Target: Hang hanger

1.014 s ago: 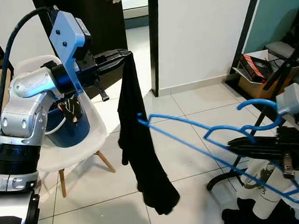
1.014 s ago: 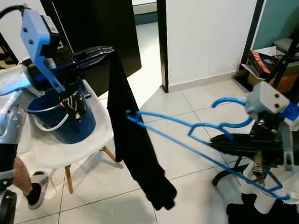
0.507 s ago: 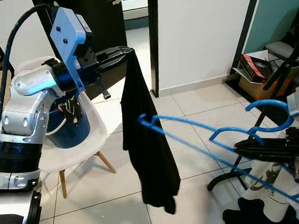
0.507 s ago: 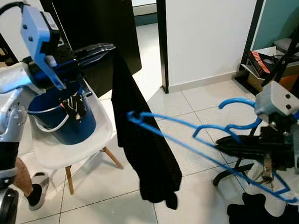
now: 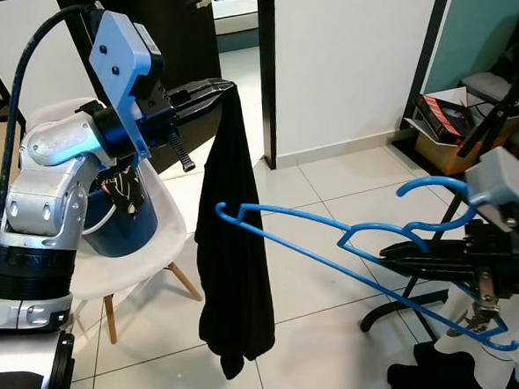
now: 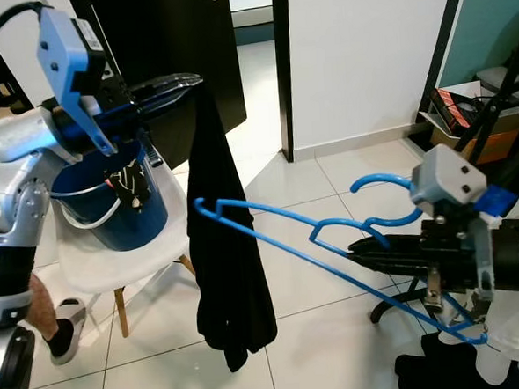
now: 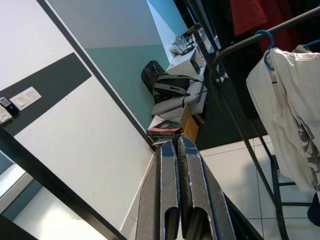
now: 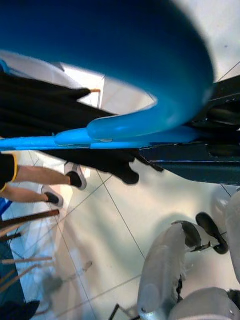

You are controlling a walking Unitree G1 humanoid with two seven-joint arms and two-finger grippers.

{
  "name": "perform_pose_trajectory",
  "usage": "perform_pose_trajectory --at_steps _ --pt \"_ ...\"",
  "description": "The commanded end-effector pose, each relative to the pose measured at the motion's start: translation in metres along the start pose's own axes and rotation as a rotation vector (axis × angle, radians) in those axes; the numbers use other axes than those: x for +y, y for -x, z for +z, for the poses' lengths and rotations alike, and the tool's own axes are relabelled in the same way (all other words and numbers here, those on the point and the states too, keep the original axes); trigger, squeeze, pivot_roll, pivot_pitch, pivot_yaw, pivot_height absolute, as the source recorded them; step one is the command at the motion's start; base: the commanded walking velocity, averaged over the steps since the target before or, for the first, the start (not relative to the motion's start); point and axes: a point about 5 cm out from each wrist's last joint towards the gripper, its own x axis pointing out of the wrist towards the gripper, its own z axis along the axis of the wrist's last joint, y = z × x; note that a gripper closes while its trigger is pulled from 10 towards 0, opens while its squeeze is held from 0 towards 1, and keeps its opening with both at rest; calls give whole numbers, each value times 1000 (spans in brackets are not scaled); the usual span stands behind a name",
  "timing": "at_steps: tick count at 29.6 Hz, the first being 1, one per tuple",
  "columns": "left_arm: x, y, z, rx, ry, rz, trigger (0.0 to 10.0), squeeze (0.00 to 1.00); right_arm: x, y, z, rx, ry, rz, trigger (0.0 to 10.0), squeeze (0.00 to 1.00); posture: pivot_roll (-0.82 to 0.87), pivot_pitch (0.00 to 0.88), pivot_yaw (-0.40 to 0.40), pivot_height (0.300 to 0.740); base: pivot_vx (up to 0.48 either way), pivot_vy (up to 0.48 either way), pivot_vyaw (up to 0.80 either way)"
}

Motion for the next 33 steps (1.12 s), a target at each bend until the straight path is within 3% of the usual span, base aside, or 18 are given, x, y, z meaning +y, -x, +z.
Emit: perform_pose_trajectory --at_steps 1,16,21,33 --pt "2 -2 8 -25 -17 5 10000 0 1 -3 2 -10 3 6 10000 0 -120 0 54 740 0 0 0" --pt "1 -3 8 -32 -18 1 10000 0 -5 -5 3 -8 4 -38 10000 0 -124 0 57 740 0 0 0" --pt "0 -5 11 -43 -20 -4 10000 0 -14 -9 -3 60 -19 -116 10000 0 -123 0 56 740 0 0 0" --pt "0 -5 13 -45 -22 -3 10000 0 -16 -9 -5 98 -25 -149 10000 0 -124 0 56 740 0 0 0"
